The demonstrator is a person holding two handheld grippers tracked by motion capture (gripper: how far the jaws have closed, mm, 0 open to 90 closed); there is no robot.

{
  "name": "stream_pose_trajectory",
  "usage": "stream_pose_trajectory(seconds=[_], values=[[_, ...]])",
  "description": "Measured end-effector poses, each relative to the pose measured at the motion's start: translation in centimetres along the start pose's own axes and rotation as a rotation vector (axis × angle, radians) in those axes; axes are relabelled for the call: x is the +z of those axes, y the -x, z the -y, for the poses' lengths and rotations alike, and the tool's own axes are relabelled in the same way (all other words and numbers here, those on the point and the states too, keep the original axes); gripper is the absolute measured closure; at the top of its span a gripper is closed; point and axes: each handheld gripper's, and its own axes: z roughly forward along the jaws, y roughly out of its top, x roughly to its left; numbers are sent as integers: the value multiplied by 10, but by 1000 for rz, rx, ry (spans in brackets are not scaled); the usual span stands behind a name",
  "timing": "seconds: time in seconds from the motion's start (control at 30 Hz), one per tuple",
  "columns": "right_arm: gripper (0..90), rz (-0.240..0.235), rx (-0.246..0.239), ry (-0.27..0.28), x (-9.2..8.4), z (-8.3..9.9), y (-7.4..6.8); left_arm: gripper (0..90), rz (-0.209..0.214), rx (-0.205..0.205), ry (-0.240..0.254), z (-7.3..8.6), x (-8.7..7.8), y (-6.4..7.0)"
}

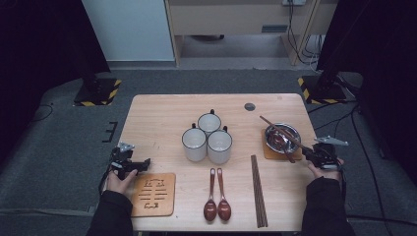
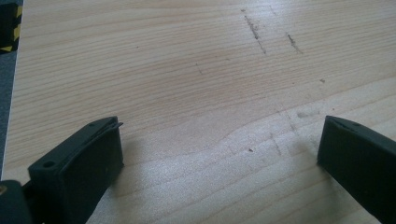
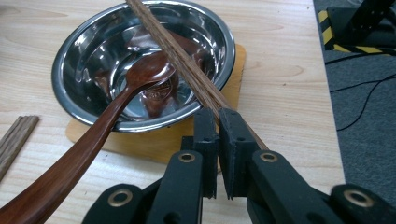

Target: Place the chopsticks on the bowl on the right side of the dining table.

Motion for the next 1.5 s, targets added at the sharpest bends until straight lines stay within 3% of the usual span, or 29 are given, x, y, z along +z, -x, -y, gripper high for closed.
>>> stream_pose_trajectory(seconds=[0.77, 1.0, 1.5], values=[[849, 41, 10, 34, 8, -3, 7, 0, 0, 0, 0, 0, 0, 0], [832, 27, 4, 41, 8, -4, 5, 0, 0, 0, 0, 0, 0, 0], [710, -27, 6, 137, -6, -24, -7, 0, 0, 0, 0, 0, 0, 0]])
